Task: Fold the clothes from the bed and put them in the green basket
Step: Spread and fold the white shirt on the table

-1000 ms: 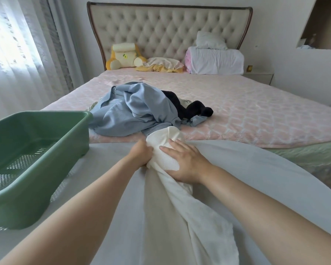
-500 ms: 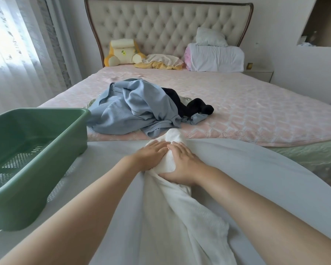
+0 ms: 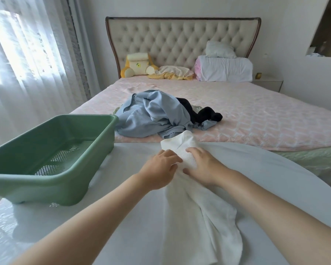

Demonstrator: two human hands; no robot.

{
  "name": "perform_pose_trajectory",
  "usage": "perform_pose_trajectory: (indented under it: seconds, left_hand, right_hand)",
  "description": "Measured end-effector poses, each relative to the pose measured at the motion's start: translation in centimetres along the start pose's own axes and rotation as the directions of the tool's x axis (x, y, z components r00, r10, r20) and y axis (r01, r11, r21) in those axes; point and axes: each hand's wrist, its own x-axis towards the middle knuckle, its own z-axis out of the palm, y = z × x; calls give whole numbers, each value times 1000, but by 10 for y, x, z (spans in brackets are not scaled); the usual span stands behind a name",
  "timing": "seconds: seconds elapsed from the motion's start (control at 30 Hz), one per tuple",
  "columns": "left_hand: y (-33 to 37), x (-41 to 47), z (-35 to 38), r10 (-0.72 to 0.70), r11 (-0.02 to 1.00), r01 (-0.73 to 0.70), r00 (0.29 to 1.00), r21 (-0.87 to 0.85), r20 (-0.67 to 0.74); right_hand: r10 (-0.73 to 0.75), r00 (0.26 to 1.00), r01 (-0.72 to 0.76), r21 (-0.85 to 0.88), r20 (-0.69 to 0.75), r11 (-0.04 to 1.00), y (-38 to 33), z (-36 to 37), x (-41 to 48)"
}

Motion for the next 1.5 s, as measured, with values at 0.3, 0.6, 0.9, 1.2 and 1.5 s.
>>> perform_pose_trajectory:
  seconds: [0.3,0.6,0.9,1.2,1.5]
  left_hand:
    - [38,-45,-7,121,978,-150,974,146,192]
    - [47,-67,-20,136,984,-147,985,103,107]
    - [30,-88,-41,221,965,-242,957,98,189]
    - [31,-100,-38,85,996,-67,899,-58,430]
    - [38,-86,-55,-110,990,131,955,-60,276]
  right_hand:
    - [223,950,-245,77,218,967,-5,-16,-68]
    - [89,960,-88,-17,265,996,-31,-30,-90]
    - [-100,881,-113,411,462,905,-46,-16,-103]
    - [-252,966,260,-288,64,922,-13,27,-92]
    - [-157,949,245,-325,272,914,-6,44,-88]
